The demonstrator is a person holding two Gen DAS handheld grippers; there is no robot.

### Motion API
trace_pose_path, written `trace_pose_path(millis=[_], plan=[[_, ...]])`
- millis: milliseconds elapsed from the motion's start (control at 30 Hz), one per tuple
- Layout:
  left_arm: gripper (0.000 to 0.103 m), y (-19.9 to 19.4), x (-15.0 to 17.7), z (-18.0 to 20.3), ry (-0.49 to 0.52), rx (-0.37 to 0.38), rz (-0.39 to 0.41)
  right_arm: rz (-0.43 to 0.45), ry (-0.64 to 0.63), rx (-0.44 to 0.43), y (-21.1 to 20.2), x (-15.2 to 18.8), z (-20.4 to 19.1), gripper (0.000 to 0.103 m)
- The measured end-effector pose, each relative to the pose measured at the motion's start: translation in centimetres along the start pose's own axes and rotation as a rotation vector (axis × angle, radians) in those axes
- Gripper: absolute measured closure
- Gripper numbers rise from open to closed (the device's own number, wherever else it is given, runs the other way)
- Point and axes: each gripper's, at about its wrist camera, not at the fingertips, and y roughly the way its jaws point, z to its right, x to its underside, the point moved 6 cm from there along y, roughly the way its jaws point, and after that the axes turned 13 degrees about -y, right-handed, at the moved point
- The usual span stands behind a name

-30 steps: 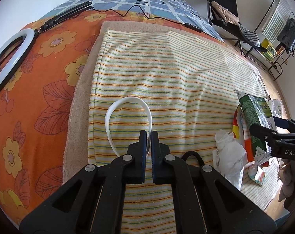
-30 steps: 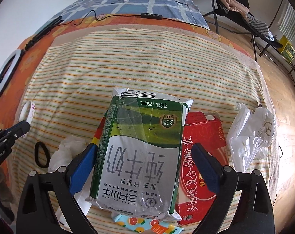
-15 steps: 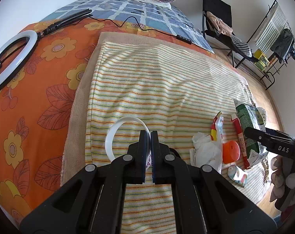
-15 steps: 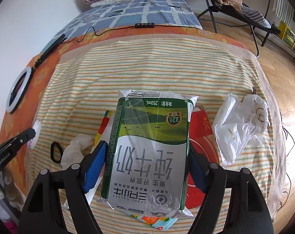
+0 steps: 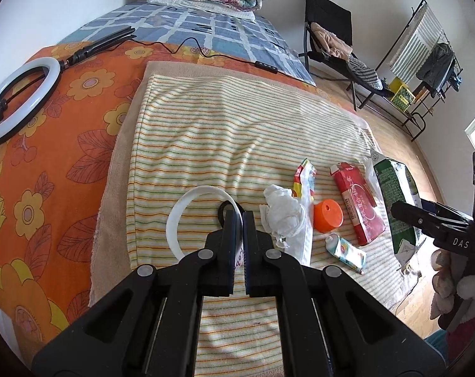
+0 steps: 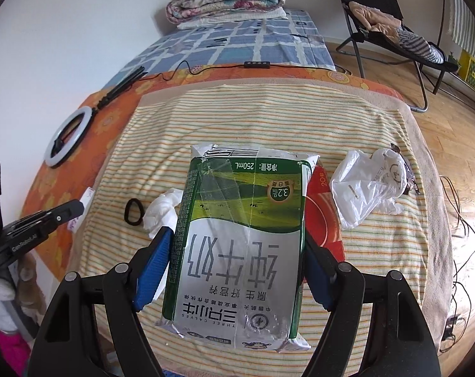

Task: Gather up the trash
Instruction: 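Carry the milk carton and white band down over the blue basket with both grippers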

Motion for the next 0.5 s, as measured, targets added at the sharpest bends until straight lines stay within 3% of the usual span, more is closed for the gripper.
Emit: trace_pose_path(millis=[500], plan=[[0.101,-5.2,9.3,7.0,0.110,0.074,-0.042,0.020,-0.064,-0.028,-6.6,8.1,-1.9,0.026]])
